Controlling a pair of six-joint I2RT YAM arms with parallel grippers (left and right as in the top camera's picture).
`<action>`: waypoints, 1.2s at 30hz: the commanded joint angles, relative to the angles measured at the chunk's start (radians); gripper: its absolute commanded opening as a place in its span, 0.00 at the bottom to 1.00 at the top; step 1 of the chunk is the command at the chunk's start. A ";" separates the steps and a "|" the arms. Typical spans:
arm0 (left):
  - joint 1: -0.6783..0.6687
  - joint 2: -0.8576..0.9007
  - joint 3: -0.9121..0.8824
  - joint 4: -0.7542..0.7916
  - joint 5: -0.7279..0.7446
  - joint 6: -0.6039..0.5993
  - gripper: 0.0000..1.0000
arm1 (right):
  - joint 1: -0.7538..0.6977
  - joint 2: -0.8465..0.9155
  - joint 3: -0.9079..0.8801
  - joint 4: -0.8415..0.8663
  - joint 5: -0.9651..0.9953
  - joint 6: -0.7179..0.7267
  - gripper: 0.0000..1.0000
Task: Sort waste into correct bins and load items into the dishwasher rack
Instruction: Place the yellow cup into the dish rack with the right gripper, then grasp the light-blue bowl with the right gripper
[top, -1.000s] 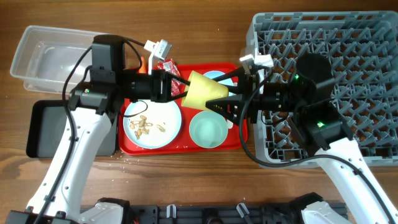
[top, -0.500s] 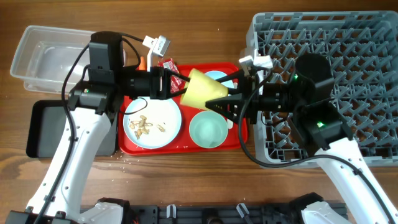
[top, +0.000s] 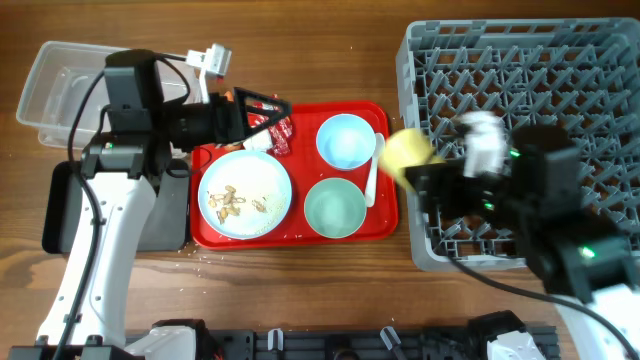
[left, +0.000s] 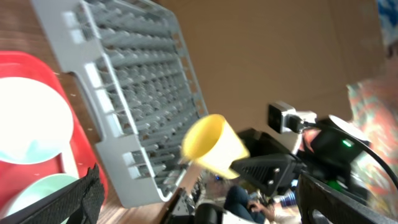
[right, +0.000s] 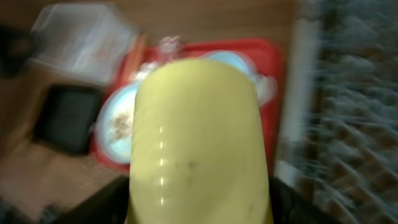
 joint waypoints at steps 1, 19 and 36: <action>0.006 0.002 0.005 -0.030 -0.084 0.010 1.00 | -0.049 -0.007 0.081 -0.151 0.307 0.132 0.62; 0.005 0.002 0.005 -0.233 -0.159 0.141 1.00 | -0.052 0.481 0.150 -0.232 0.236 0.113 0.91; 0.124 -0.103 0.005 -0.565 -0.978 -0.003 1.00 | 0.269 0.858 0.243 0.187 0.391 0.278 0.76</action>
